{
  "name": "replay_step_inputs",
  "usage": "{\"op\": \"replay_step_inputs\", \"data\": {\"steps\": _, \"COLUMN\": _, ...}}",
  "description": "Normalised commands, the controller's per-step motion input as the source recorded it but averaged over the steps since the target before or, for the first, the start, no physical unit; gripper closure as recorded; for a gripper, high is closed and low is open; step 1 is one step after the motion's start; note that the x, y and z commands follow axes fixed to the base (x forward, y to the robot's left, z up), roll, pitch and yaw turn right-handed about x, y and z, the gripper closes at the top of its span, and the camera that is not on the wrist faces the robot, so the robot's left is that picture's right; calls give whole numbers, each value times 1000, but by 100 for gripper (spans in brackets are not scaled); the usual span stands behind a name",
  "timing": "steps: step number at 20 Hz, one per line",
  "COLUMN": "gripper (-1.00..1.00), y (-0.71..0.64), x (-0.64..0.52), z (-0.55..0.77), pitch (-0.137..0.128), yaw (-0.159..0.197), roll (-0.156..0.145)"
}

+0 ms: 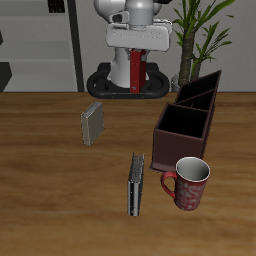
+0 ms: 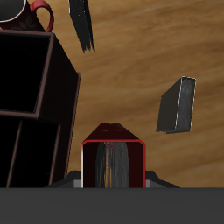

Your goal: Place the red book into the left desk caddy's front compartment

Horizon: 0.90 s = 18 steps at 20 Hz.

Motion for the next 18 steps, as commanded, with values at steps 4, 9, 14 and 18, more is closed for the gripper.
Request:
{"op": "replay_step_inputs", "data": {"steps": 4, "gripper": 100, "y": 296, "x": 76, "z": -54, "pitch": 25, "yaw": -29, "roll": 47}}
{"op": "replay_step_inputs", "data": {"steps": 9, "gripper": 100, "y": 216, "x": 135, "z": -52, "pitch": 35, "yaw": -52, "roll": 14}}
{"op": "replay_step_inputs", "data": {"steps": 14, "gripper": 100, "y": 252, "x": 132, "z": -47, "pitch": 27, "yaw": -39, "roll": 28}}
{"op": "replay_step_inputs", "data": {"steps": 18, "gripper": 100, "y": 239, "x": 90, "z": -66, "pitch": 21, "yaw": -37, "roll": 27}}
